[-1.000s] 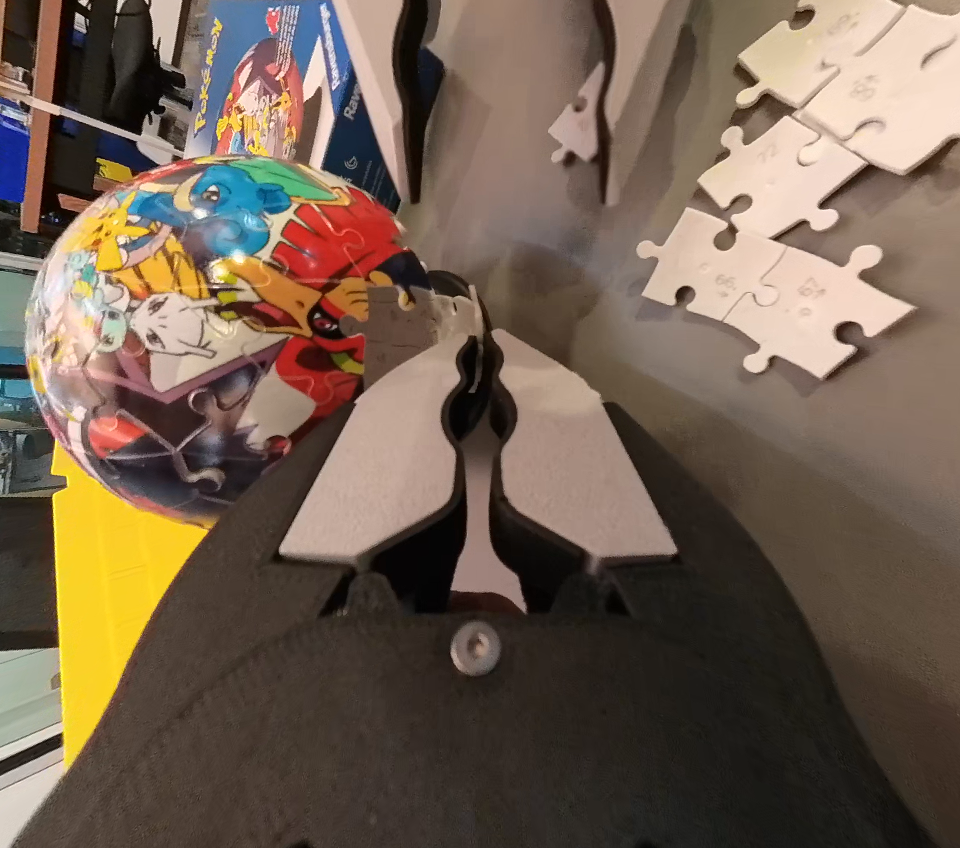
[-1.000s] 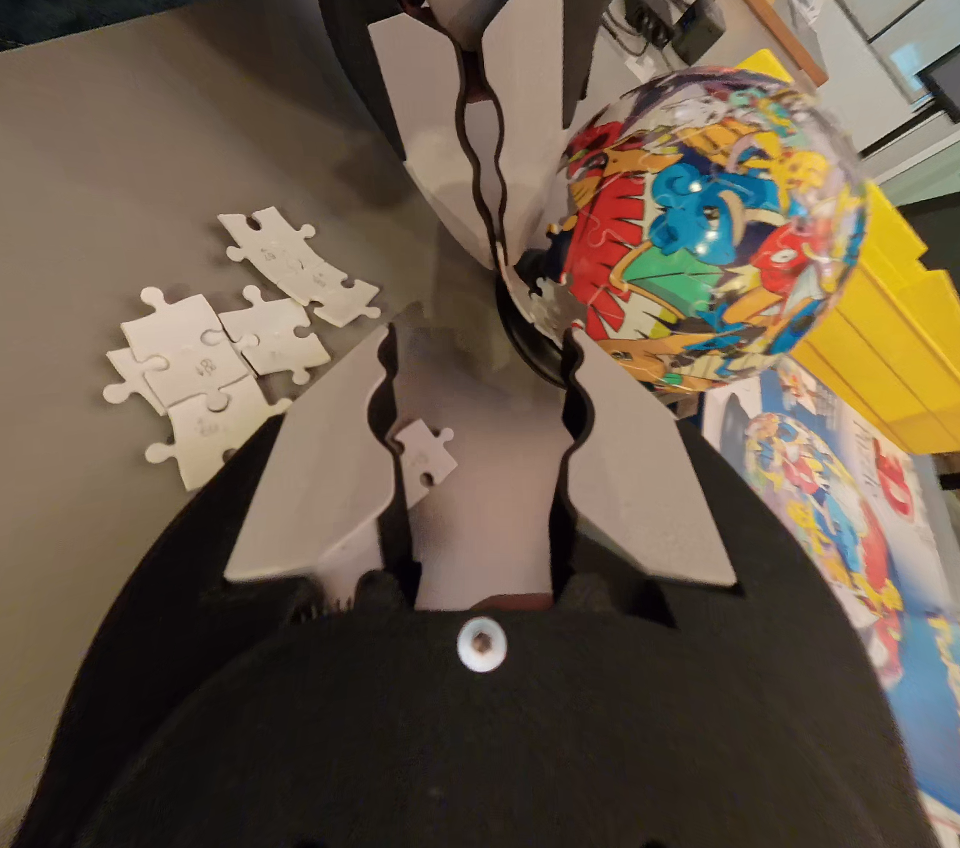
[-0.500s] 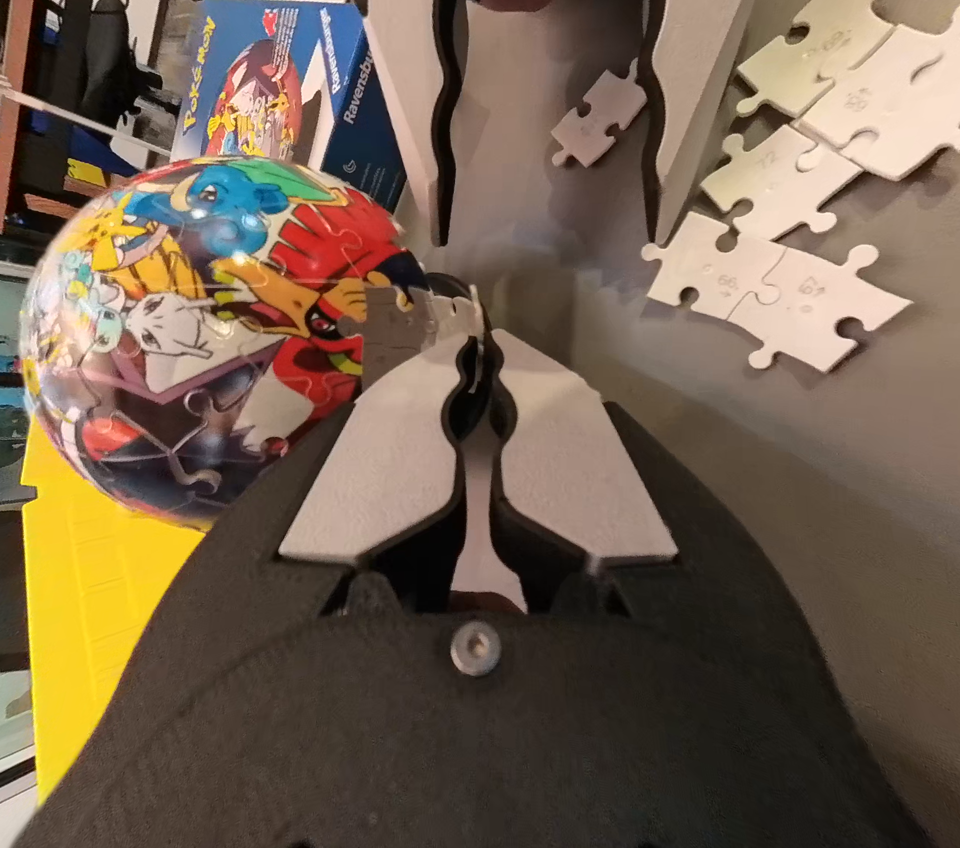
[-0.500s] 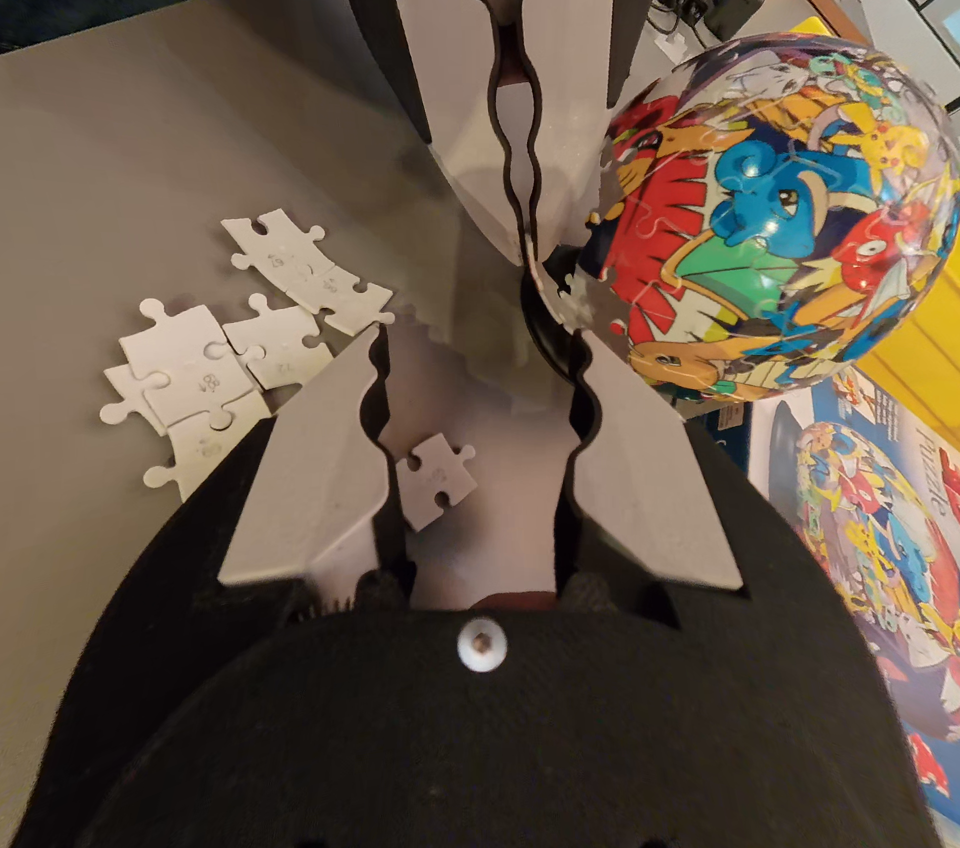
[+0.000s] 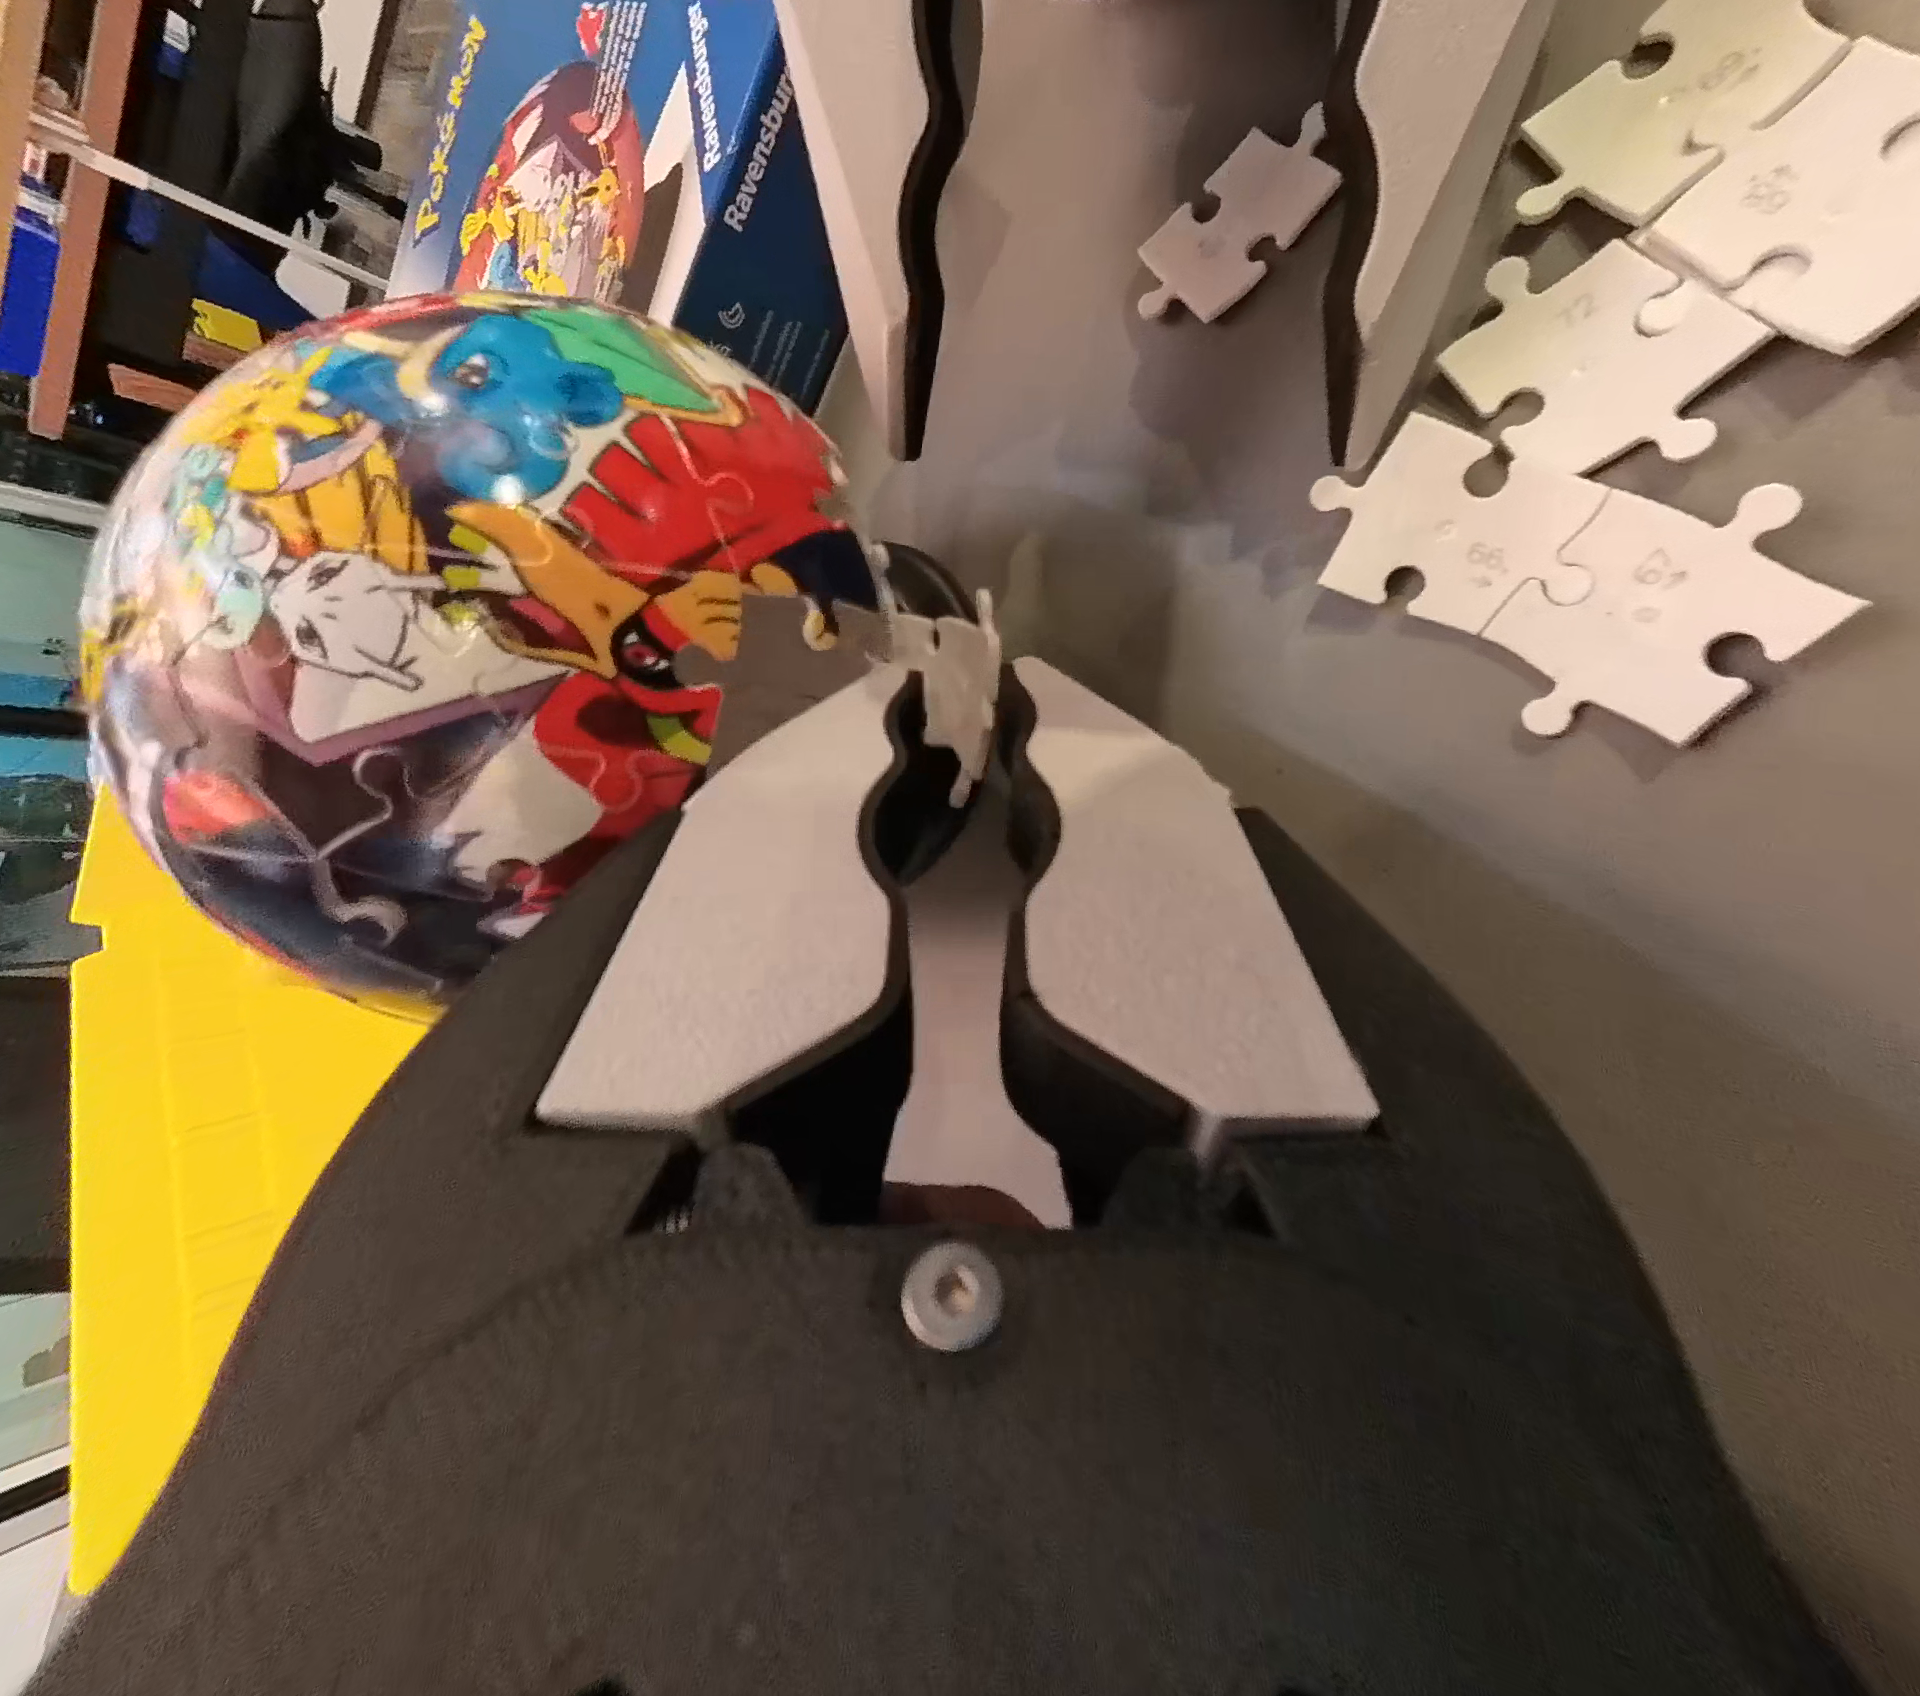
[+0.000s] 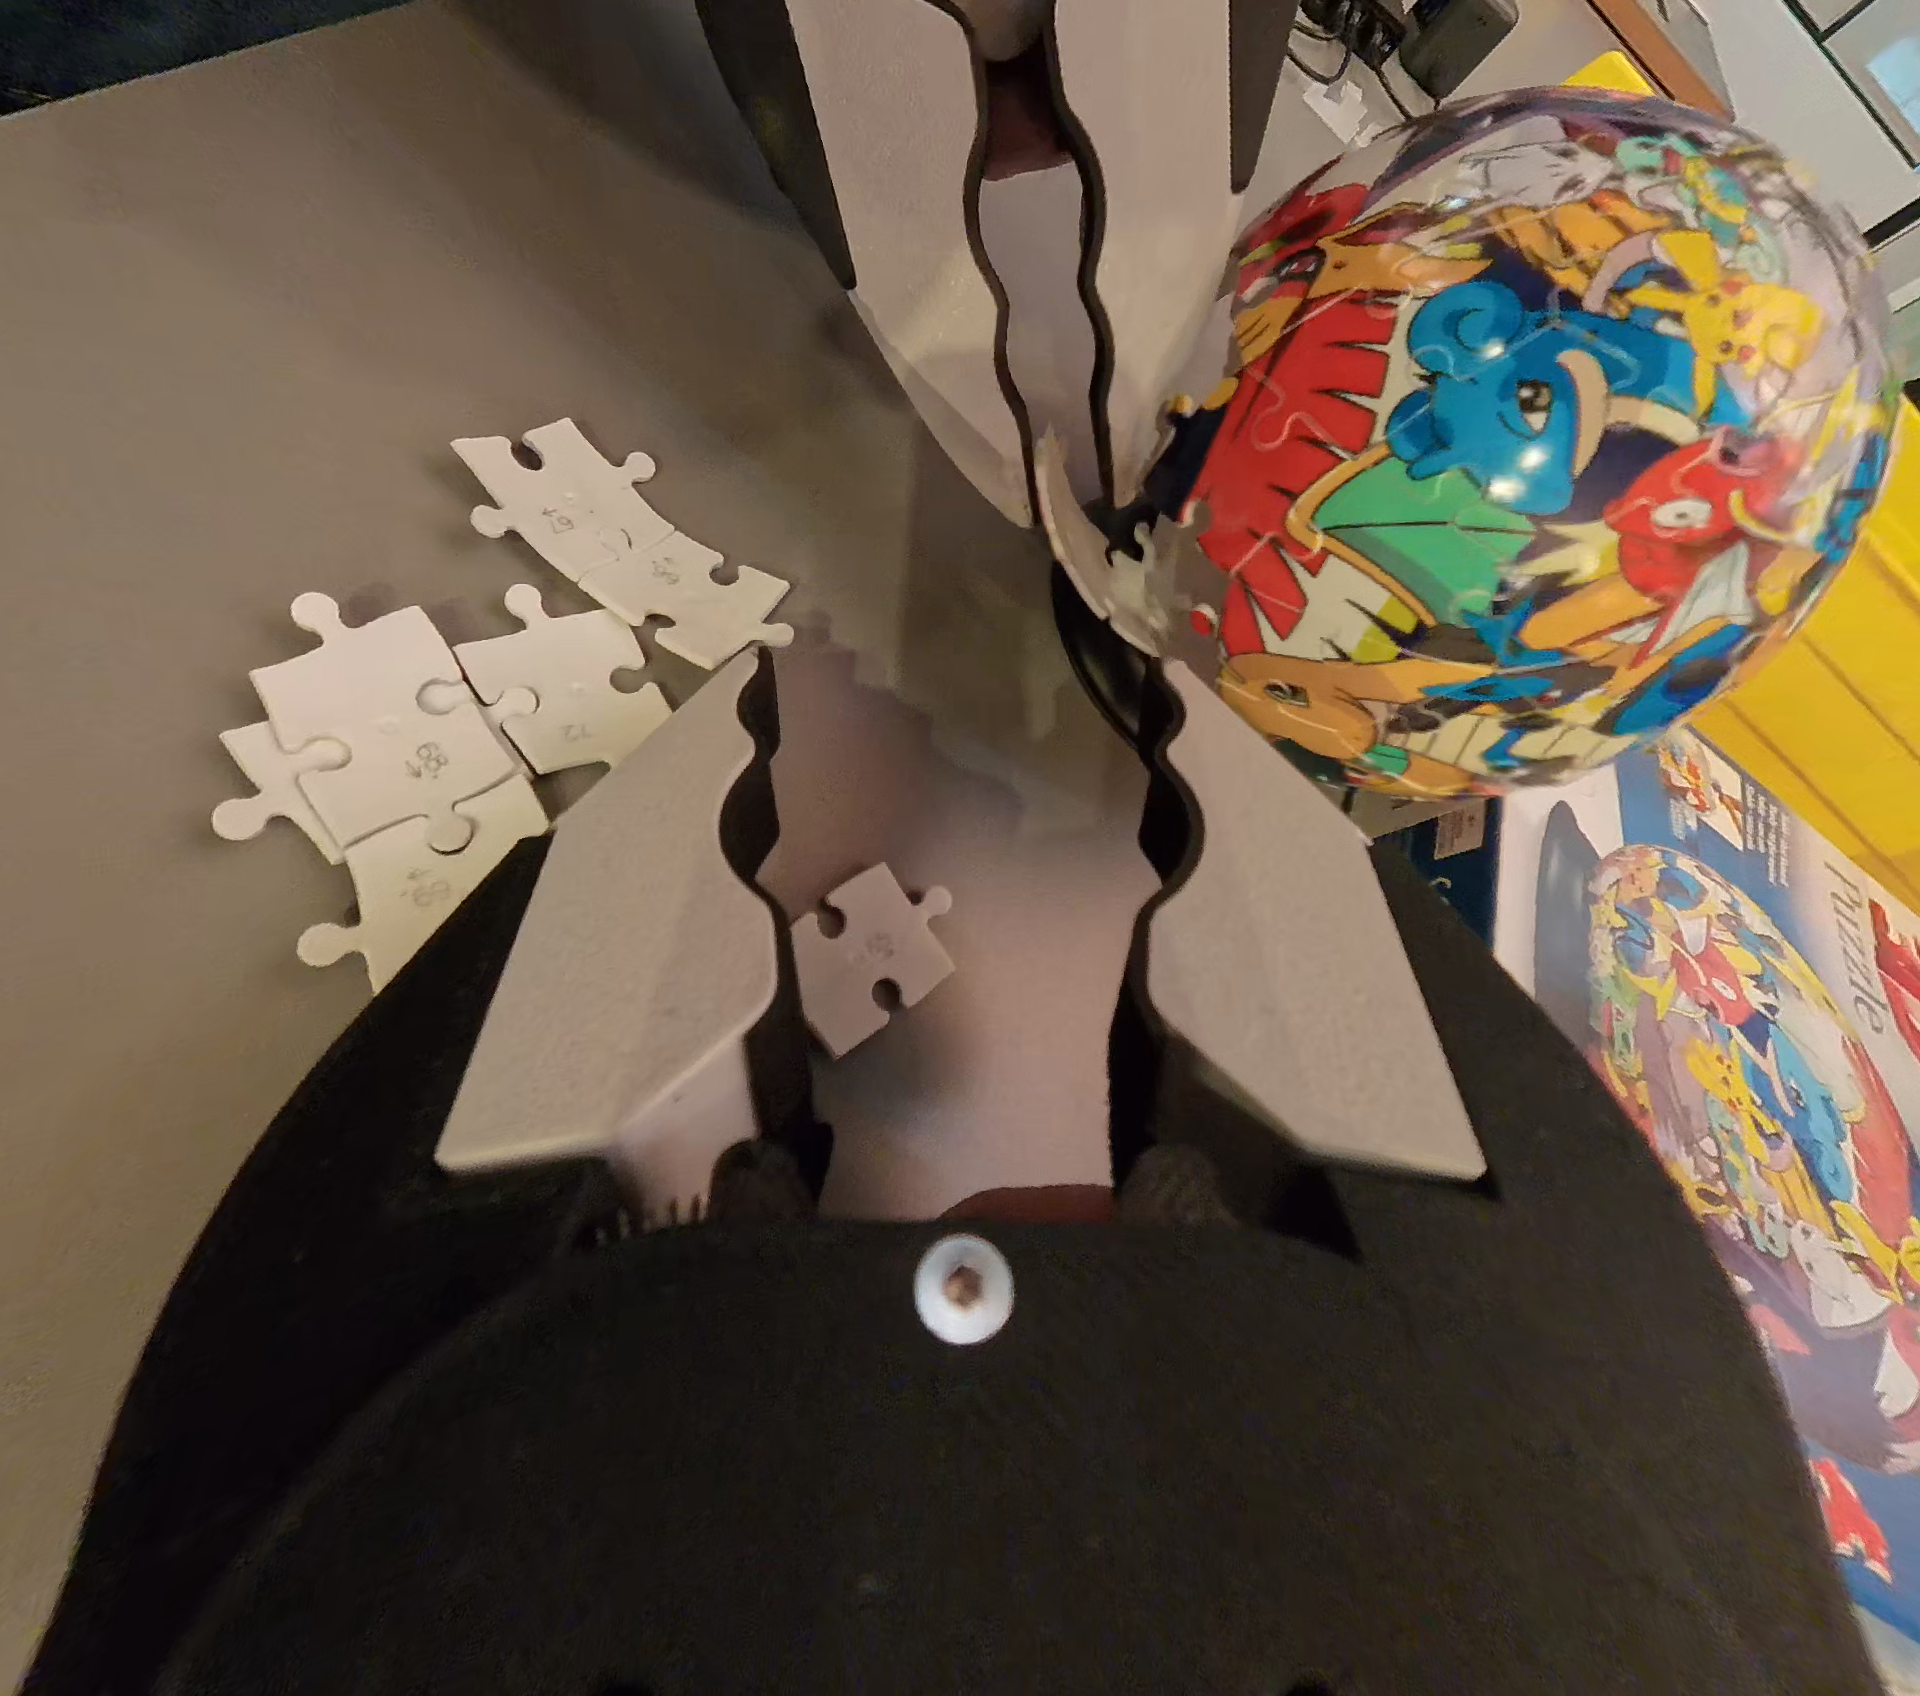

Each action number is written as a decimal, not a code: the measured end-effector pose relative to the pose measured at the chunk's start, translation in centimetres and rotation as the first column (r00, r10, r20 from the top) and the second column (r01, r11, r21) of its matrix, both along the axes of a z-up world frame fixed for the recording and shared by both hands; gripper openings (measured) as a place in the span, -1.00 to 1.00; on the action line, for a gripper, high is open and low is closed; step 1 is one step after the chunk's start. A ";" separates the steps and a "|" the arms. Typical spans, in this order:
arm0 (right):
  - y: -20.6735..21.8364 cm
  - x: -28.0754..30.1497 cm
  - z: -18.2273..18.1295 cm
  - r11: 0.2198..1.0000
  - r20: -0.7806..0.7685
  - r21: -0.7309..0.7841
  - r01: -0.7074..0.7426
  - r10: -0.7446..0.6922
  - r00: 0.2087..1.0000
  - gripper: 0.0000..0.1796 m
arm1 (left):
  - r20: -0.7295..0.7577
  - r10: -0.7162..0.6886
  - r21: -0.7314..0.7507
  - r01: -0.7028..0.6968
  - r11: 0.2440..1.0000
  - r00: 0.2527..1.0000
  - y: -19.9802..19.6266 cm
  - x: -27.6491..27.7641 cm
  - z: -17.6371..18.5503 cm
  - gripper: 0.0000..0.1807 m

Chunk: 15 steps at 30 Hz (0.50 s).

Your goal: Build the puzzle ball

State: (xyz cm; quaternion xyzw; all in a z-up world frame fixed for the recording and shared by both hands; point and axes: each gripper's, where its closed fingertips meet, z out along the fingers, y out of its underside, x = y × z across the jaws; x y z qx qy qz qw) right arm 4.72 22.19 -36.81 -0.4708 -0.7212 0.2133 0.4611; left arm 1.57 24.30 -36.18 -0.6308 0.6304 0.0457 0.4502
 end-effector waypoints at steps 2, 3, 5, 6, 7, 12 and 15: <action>0.0 0.0 0.0 1.000 -0.001 0.000 -0.001 0.001 1.000 -0.24 | -0.001 0.004 0.005 -0.004 1.000 1.000 0.0 0.0 0.0 -0.84; -0.1 0.0 0.0 1.000 -0.001 0.002 -0.003 0.003 1.000 -0.24 | -0.006 0.008 0.008 -0.008 1.000 1.000 0.1 -0.1 -0.1 -0.84; -0.1 0.1 0.0 1.000 0.000 0.004 -0.003 0.003 1.000 -0.24 | -0.007 0.010 0.015 -0.010 1.000 1.000 0.2 -0.2 0.0 -0.86; -0.1 0.1 0.0 1.000 0.000 0.004 -0.004 0.004 1.000 -0.24 | -0.004 0.013 0.013 -0.013 1.000 1.000 0.2 -0.2 0.1 -0.88; -0.1 0.1 0.0 1.000 -0.001 0.003 -0.005 0.005 1.000 -0.24 | -0.002 0.015 0.008 -0.015 1.000 1.000 0.3 -0.3 0.1 -0.90; -0.2 0.1 0.0 1.000 -0.004 0.002 -0.007 0.007 1.000 -0.24 | -0.009 0.018 -0.007 -0.018 1.000 1.000 0.5 -0.6 0.0 -0.97; -0.2 0.1 0.0 1.000 -0.005 0.002 -0.008 0.008 1.000 -0.24 | -0.026 -0.004 -0.024 0.003 1.000 1.000 0.3 -0.7 -0.3 -0.97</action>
